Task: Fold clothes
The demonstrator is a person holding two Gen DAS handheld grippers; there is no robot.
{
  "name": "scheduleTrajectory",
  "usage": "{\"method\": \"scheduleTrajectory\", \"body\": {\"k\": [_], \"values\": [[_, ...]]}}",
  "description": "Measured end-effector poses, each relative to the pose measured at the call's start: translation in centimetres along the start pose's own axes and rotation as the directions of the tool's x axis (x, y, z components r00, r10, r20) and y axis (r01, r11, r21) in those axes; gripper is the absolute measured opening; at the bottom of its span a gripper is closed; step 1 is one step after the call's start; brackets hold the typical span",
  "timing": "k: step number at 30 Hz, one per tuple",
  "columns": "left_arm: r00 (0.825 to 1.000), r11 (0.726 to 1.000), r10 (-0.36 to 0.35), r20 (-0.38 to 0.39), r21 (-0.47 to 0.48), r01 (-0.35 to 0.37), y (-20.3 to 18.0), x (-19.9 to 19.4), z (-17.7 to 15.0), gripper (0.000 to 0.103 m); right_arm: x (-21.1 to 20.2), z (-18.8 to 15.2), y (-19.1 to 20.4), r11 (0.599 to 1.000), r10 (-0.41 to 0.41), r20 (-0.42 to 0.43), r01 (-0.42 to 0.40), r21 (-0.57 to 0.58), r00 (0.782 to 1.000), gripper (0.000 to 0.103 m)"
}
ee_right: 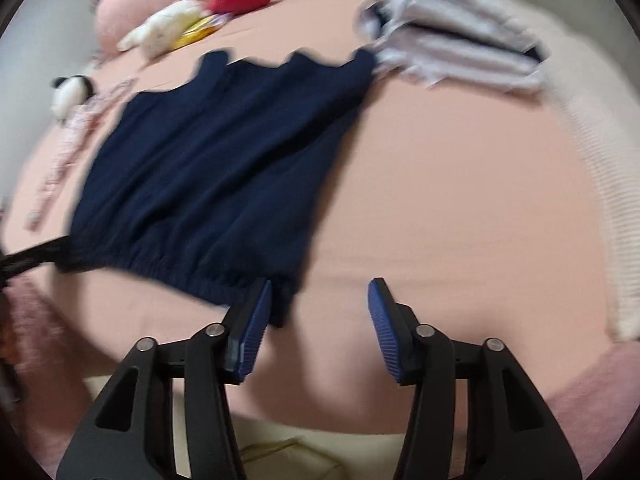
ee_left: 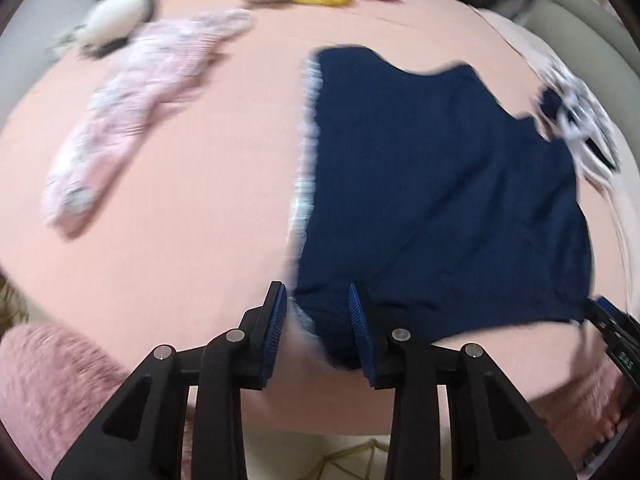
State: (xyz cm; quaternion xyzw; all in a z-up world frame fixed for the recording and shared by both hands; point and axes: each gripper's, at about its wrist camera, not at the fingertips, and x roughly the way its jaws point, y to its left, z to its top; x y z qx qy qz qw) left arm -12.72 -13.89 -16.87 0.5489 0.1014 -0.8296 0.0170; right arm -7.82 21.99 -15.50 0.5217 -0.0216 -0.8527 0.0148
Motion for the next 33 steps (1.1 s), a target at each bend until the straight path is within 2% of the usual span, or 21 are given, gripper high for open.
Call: {"method": "scheduleTrajectory", "body": {"k": [2, 3, 5, 10, 13, 15, 18, 20, 22, 23, 25, 26, 28, 29, 30, 31, 32, 33], "values": [[0.991, 0.989, -0.131, -0.029, -0.072, 0.128, 1.3, -0.1, -0.3, 0.036, -0.4, 0.1, -1.0, 0.999, 0.021, 0.003, -0.021, 0.034, 1.000, 0.052], [0.980, 0.976, -0.196, -0.040, -0.105, 0.191, 1.7, 0.0, -0.6, 0.040, -0.5, 0.1, -1.6, 0.993, 0.093, -0.004, -0.092, 0.071, 0.996, 0.052], [0.968, 0.962, -0.247, -0.042, -0.128, 0.240, 1.9, 0.1, -0.9, 0.043, -0.3, 0.3, -2.3, 0.964, 0.226, -0.011, -0.222, 0.144, 0.974, 0.052], [0.950, 0.945, -0.308, -0.047, -0.133, 0.299, 1.4, 0.6, -0.9, 0.044, 1.0, 0.7, -0.8, 0.962, 0.251, -0.051, -0.243, 0.122, 0.967, 0.056], [0.948, 0.944, -0.315, -0.051, -0.120, 0.307, 0.7, 0.9, -1.1, 0.044, 0.7, 0.7, -1.2, 0.918, 0.369, -0.040, -0.358, 0.172, 0.928, 0.055], [0.948, 0.943, -0.317, -0.045, -0.120, 0.310, 0.8, 1.2, -1.0, 0.044, 0.4, 0.8, -2.7, 0.904, 0.365, -0.005, -0.353, 0.243, 0.931, 0.055], [0.940, 0.934, -0.339, -0.032, -0.129, 0.332, 1.4, 1.3, -1.2, 0.044, -0.2, 0.7, -4.4, 0.889, 0.360, 0.032, -0.353, 0.292, 0.932, 0.055], [0.923, 0.911, -0.384, -0.012, -0.165, 0.377, 1.9, 1.4, -1.3, 0.044, -0.4, 0.5, -4.7, 0.878, 0.371, 0.038, -0.363, 0.312, 0.928, 0.056], [0.893, 0.876, -0.449, 0.004, -0.192, 0.442, 2.0, 1.4, -1.1, 0.044, -0.1, 0.3, -4.5, 0.868, 0.391, 0.023, -0.378, 0.322, 0.920, 0.056], [0.893, 0.877, -0.451, 0.001, -0.185, 0.443, 1.9, 1.4, -1.2, 0.044, -0.1, 0.4, -4.2, 0.865, 0.400, 0.026, -0.387, 0.320, 0.916, 0.056], [0.908, 0.899, -0.419, -0.015, -0.147, 0.412, 1.1, 1.6, -1.4, 0.044, 0.2, 0.7, -3.3, 0.866, 0.416, 0.013, -0.401, 0.298, 0.909, 0.058], [0.914, 0.907, -0.404, -0.018, -0.133, 0.399, 0.8, 1.7, -1.5, 0.043, 0.6, 0.9, -2.6, 0.870, 0.426, -0.007, -0.407, 0.278, 0.905, 0.064], [0.914, 0.906, -0.406, -0.002, -0.127, 0.403, 0.2, 1.8, -1.6, 0.033, 2.7, 1.1, -0.4, 0.889, 0.437, -0.108, -0.411, 0.201, 0.893, 0.064], [0.913, 0.905, -0.409, 0.005, -0.124, 0.406, 0.0, 1.8, -1.5, 0.025, 3.0, 1.0, 1.0, 0.924, 0.379, -0.131, -0.366, 0.113, 0.916, 0.055], [0.913, 0.906, -0.409, 0.008, -0.118, 0.407, -0.3, 1.8, -1.5, 0.022, 2.5, 0.9, 2.3, 0.955, 0.297, -0.121, -0.297, 0.016, 0.947, 0.042], [0.914, 0.908, -0.406, 0.010, -0.110, 0.405, -0.5, 1.8, -1.5, 0.021, 2.2, 0.7, 3.2, 0.968, 0.239, -0.123, -0.247, -0.052, 0.963, 0.038], [0.916, 0.911, -0.401, 0.008, -0.097, 0.400, -0.5, 1.5, -1.7, 0.020, 1.8, 0.7, 3.2, 0.967, 0.244, -0.112, -0.250, -0.047, 0.963, 0.027], [0.918, 0.915, -0.396, 0.007, -0.085, 0.395, -0.5, 1.3, -1.8, 0.019, 1.5, 0.6, 3.0, 0.965, 0.254, -0.102, -0.258, -0.035, 0.962, 0.020]]}}
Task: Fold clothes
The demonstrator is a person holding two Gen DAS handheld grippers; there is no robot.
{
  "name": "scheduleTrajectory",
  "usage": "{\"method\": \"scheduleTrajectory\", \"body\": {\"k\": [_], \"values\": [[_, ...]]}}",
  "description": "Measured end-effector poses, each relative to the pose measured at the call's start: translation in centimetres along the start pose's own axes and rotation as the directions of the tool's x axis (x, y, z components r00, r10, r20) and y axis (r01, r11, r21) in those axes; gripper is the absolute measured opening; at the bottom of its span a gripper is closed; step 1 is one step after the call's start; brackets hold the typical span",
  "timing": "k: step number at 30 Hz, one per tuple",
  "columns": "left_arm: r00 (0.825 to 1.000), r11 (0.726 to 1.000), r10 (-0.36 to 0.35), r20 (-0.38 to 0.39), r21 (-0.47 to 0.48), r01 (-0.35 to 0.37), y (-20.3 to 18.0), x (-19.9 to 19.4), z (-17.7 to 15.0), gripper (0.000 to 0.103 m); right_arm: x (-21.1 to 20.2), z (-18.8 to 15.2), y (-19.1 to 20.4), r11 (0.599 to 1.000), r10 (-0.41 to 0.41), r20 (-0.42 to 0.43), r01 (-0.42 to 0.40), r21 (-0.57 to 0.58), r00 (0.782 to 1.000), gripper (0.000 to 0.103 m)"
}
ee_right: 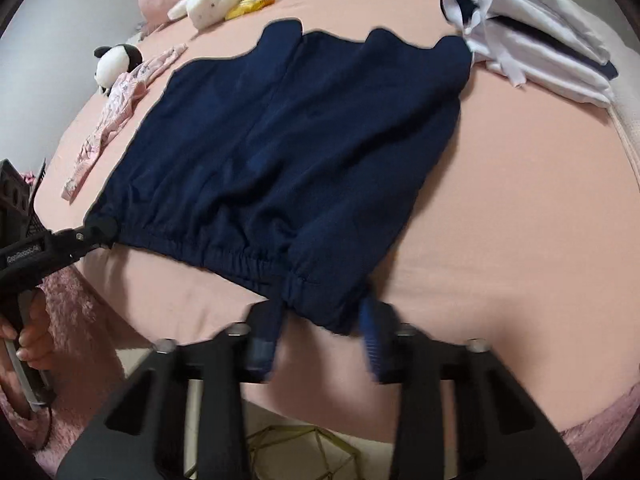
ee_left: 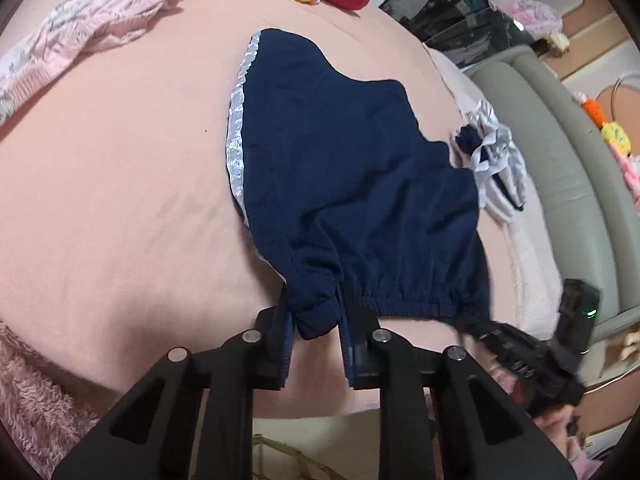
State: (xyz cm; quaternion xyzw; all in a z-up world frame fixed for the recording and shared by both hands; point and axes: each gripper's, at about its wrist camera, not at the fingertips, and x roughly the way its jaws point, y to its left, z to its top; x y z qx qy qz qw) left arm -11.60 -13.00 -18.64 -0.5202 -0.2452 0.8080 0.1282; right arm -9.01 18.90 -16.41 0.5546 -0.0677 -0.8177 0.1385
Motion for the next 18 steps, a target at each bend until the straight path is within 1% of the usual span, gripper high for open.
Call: {"method": "scheduleTrajectory", "body": {"k": [1, 3, 7, 8, 10, 12, 13, 15, 16, 17, 18], "values": [[1.000, 1.000, 0.006, -0.001, 0.013, -0.006, -0.1, -0.2, -0.2, 0.019, -0.4, -0.1, -0.4, 0.999, 0.026, 0.010, -0.026, 0.035, 1.000, 0.018], [1.000, 0.999, 0.013, -0.011, 0.038, -0.013, -0.3, -0.7, -0.6, 0.019, -1.5, -0.6, -0.9, 0.995, 0.047, 0.041, -0.051, 0.090, 0.998, 0.016], [0.998, 0.997, 0.053, -0.027, 0.053, -0.052, -0.4, -1.6, -1.0, 0.019, -3.4, -1.8, 0.1, 0.993, 0.067, 0.066, -0.073, 0.094, 0.996, 0.015], [0.998, 0.997, 0.061, -0.030, 0.049, -0.059, -0.2, -1.8, -1.1, 0.019, -3.5, -2.4, 0.5, 0.993, 0.073, 0.057, -0.077, 0.088, 0.996, 0.016], [0.996, 0.997, 0.074, -0.049, 0.034, -0.072, 0.5, -2.3, -1.4, 0.019, -3.3, -3.0, 0.8, 0.992, 0.076, 0.031, -0.078, 0.095, 0.997, 0.022], [0.994, 0.996, 0.086, -0.070, 0.018, -0.085, 1.2, -2.3, -1.6, 0.019, -2.5, -3.7, -0.2, 0.989, 0.059, -0.010, -0.058, 0.133, 0.998, 0.032], [0.994, 0.997, 0.080, -0.079, 0.001, -0.080, 1.6, -2.2, -1.8, 0.019, -2.8, -3.8, -0.8, 0.985, 0.065, 0.001, -0.064, 0.159, 0.998, 0.033], [0.998, 0.999, 0.018, -0.065, -0.039, -0.021, 1.9, -2.3, -1.9, 0.023, -3.3, -3.8, -2.1, 0.974, 0.075, 0.024, -0.079, 0.211, 0.997, 0.041], [0.999, 0.998, -0.015, -0.051, -0.055, 0.012, 2.0, -2.5, -1.9, 0.025, -3.6, -3.8, -2.7, 0.969, 0.077, 0.038, -0.084, 0.232, 0.996, 0.041], [0.999, 0.998, -0.031, -0.033, -0.058, 0.029, 2.1, -2.8, -1.9, 0.029, -4.0, -3.6, -2.8, 0.970, 0.065, 0.062, -0.078, 0.232, 0.996, 0.041], [1.000, 0.998, -0.026, -0.016, -0.052, 0.025, 2.0, -3.1, -1.9, 0.029, -4.5, -3.3, -2.9, 0.973, 0.044, 0.093, -0.064, 0.222, 0.995, 0.041]]}}
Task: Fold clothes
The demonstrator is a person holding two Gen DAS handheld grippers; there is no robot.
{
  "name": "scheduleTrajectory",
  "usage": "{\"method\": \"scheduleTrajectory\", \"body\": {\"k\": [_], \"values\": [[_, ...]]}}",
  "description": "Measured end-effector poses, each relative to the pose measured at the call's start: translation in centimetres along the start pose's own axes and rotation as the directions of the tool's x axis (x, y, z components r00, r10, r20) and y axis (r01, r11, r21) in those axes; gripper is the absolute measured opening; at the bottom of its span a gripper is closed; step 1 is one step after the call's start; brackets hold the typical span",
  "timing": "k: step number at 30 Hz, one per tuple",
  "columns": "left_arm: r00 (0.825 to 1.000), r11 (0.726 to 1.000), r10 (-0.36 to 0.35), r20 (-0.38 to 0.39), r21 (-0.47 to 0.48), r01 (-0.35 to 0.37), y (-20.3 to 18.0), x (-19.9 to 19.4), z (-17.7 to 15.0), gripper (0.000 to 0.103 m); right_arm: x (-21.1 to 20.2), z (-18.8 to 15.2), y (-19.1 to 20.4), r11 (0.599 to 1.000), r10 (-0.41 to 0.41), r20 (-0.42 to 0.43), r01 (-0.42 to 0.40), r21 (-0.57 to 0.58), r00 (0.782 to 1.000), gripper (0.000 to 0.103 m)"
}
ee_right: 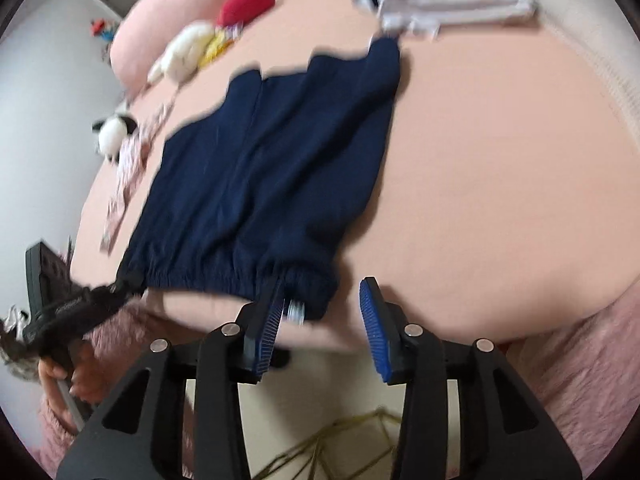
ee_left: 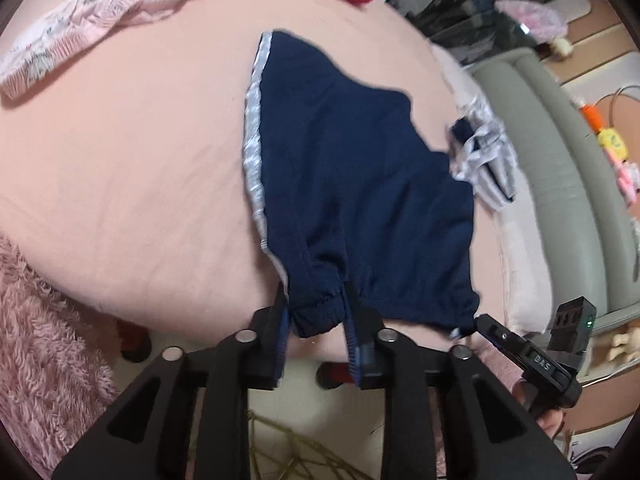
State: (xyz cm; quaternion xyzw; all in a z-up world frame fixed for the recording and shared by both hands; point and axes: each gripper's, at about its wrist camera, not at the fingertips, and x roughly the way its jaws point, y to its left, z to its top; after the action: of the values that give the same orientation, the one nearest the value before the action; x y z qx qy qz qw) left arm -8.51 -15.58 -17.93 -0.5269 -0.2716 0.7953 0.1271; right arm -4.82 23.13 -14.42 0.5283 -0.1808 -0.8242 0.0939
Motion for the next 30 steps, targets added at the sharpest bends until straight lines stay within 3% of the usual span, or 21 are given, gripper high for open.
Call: {"method": "scheduleTrajectory", "body": {"k": [3, 5, 6, 10, 14, 19, 23, 27, 30], "values": [[0.997, 0.997, 0.072, -0.017, 0.006, -0.071, 0.0, 0.6, -0.1, 0.029, 0.9, 0.3, 0.5, 0.999, 0.004, 0.006, -0.004, -0.040, 1.000, 0.044], [0.989, 0.991, 0.136, -0.051, 0.002, -0.136, 0.5, 1.3, -0.4, 0.030, 3.1, -0.2, 0.3, 0.997, -0.058, -0.088, 0.053, -0.049, 0.994, 0.043], [0.987, 0.988, 0.152, -0.059, -0.001, -0.153, 0.6, 1.3, -0.5, 0.030, 3.2, -0.5, 0.2, 0.996, -0.074, -0.087, 0.068, -0.066, 0.993, 0.042], [0.981, 0.981, 0.192, -0.035, 0.017, -0.192, 0.5, -0.6, -0.4, 0.033, 1.9, -0.6, 0.2, 0.991, -0.108, -0.097, 0.099, -0.093, 0.989, 0.044], [0.974, 0.966, 0.227, 0.014, 0.125, -0.227, -0.5, -1.4, 3.3, 0.039, 0.1, 0.4, 0.0, 0.992, -0.095, -0.061, 0.089, -0.093, 0.994, 0.044], [0.972, 0.963, 0.211, 0.103, 0.147, -0.225, -0.7, 0.0, 11.1, 0.044, 0.3, 6.2, 3.4, 0.958, -0.155, 0.027, 0.157, -0.240, 0.988, 0.045], [0.970, 0.966, 0.226, 0.090, 0.106, -0.235, 0.8, 4.4, 16.4, 0.044, 3.3, 11.0, 6.5, 0.921, -0.178, 0.070, 0.191, -0.340, 0.982, 0.048], [0.977, 0.973, 0.206, 0.045, 0.094, -0.210, 2.1, 7.2, 18.6, 0.044, 8.6, 15.1, 8.3, 0.904, -0.204, 0.044, 0.206, -0.375, 0.978, 0.048], [0.982, 0.974, 0.187, 0.037, 0.124, -0.190, 2.6, 7.8, 18.5, 0.041, 11.7, 17.0, 8.9, 0.893, -0.229, 0.043, 0.228, -0.388, 0.972, 0.048]]}}
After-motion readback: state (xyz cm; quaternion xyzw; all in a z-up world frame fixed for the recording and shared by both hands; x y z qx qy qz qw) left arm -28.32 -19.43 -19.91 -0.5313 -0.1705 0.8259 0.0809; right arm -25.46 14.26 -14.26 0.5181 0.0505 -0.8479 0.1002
